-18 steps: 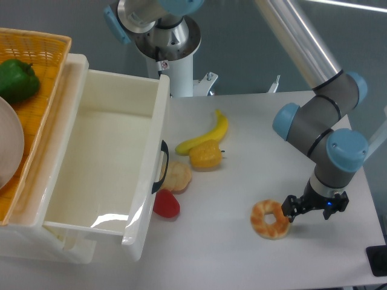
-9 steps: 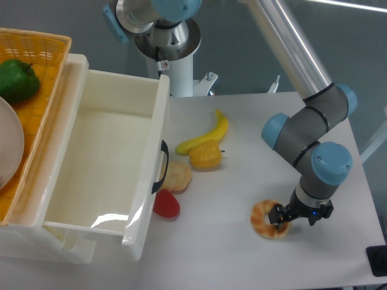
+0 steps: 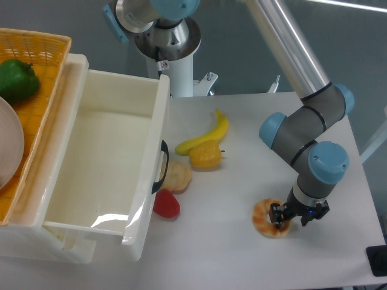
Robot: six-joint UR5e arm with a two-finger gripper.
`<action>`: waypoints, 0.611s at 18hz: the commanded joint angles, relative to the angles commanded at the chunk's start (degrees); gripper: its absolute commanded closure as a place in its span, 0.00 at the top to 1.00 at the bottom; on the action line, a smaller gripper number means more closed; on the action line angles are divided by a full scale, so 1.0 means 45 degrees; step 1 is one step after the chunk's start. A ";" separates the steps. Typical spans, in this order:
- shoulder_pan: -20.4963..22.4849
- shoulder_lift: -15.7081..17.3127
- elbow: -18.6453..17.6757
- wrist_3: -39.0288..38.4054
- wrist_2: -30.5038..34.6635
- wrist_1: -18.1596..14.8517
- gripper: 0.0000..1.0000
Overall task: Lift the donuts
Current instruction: 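Close the gripper on the donut's rim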
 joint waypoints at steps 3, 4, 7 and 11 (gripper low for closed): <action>0.0000 0.0019 -0.0020 0.0039 0.0000 0.0000 0.02; 0.0019 0.0020 -0.0020 0.0040 -0.0019 0.0000 0.00; 0.0058 0.0117 -0.0039 0.0876 -0.0020 -0.0020 0.00; 0.0117 0.0312 -0.0059 0.1405 -0.0020 -0.0020 0.00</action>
